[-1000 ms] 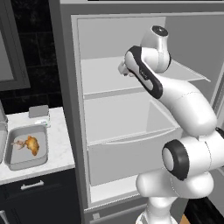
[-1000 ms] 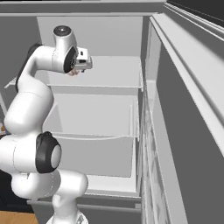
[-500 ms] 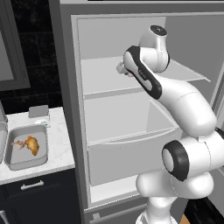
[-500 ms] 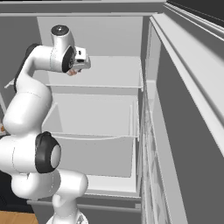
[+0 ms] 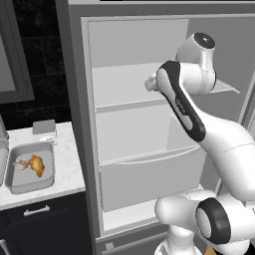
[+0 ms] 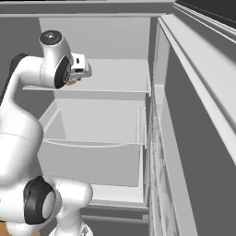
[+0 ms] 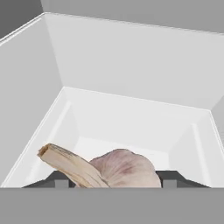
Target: Place one garlic and one chicken drumstick in each tupperware on the nearby counter, to pack two identical lunches.
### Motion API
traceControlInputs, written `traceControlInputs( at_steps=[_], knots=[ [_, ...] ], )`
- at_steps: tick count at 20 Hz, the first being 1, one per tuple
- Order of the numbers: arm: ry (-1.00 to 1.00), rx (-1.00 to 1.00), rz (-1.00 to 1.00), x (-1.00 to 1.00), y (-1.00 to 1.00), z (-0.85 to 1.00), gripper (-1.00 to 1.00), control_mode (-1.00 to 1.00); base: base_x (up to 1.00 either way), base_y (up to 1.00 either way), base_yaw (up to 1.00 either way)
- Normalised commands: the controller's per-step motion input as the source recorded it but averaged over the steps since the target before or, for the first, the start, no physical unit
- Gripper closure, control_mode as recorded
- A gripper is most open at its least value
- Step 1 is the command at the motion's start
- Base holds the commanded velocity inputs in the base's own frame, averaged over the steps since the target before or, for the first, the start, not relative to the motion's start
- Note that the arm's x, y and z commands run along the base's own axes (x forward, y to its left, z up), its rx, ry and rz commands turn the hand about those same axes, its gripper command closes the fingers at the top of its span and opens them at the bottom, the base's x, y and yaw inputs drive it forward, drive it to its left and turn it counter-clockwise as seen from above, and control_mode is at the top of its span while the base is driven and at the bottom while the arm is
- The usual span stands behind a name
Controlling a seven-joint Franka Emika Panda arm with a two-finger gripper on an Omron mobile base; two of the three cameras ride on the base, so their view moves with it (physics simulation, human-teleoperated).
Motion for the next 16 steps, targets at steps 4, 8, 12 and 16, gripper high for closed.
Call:
traceControlInputs(
  at_steps=[4,8,12,16],
  knots=[
    [0.02,0.0,-0.01,-1.0,-0.07,0.0,1.0,-1.0,0.0,0.0,0.0],
    [0.17,-0.02,0.0,-1.0,-0.01,-0.46,1.0,-1.0,0.0,0.0,0.0],
    [0.39,-0.07,0.0,-0.86,0.0,-0.94,1.0,-1.0,0.0,0.0,0.0],
    [0.31,-0.03,0.0,-0.74,-0.01,-0.99,1.0,-1.0,0.0,0.0,0.0]
  ],
)
